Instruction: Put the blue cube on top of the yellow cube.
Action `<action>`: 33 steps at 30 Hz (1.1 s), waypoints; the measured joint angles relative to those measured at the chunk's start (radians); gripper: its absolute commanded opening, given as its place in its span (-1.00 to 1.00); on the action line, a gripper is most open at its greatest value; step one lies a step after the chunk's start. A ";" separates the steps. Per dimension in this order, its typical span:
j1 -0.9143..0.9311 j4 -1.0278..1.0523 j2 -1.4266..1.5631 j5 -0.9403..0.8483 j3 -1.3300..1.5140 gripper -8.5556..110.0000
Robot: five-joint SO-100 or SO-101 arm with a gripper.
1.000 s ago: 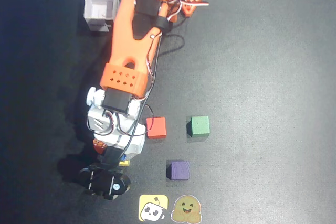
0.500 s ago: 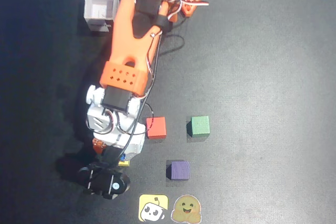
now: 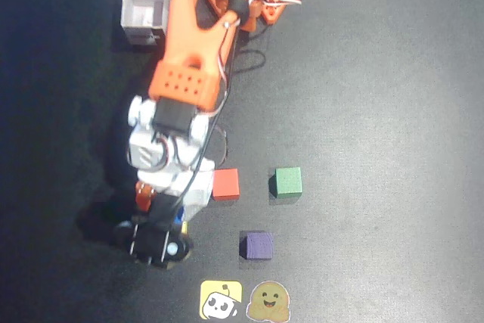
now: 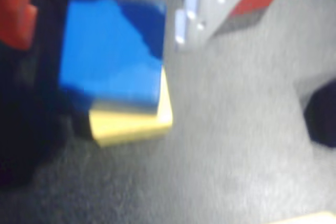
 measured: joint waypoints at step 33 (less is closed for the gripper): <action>-0.181 -0.299 1.112 -0.052 1.246 -0.85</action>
